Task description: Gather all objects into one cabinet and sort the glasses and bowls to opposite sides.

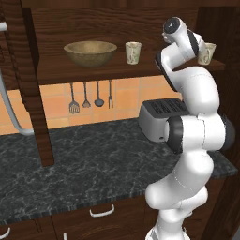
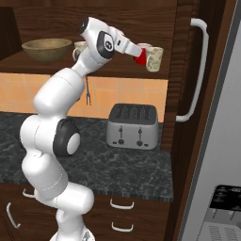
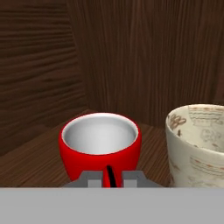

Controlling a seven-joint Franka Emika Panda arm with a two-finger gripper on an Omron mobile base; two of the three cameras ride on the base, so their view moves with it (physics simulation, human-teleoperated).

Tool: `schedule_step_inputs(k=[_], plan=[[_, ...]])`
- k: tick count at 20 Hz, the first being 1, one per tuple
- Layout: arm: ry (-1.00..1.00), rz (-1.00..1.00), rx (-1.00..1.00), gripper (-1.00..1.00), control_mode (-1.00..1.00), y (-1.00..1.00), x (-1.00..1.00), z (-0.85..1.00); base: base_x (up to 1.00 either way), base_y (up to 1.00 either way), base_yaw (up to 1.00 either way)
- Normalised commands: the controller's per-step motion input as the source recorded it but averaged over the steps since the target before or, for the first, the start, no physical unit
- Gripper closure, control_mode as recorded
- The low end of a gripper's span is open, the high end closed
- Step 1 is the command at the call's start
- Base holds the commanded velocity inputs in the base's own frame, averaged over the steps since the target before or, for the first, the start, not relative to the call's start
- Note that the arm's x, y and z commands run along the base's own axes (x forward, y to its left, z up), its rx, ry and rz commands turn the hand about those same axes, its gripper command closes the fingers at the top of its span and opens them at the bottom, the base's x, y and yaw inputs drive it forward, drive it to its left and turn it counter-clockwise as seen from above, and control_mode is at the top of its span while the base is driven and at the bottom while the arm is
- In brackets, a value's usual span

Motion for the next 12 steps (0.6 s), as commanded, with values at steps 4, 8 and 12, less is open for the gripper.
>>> schedule_step_inputs(k=[4, 8, 12], plan=[[0.00, 0.00, 0.00, -1.00, -1.00, 0.33, 0.00, 0.00, 0.00, 0.00, 0.00], [0.00, 0.00, 0.00, -1.00, -1.00, 0.23, -0.01, 0.00, 0.00, 0.00, 0.00], [0.00, 0.01, 0.00, -1.00, -1.00, 0.17, -0.18, 0.05, 0.00, 0.00, 0.00]])
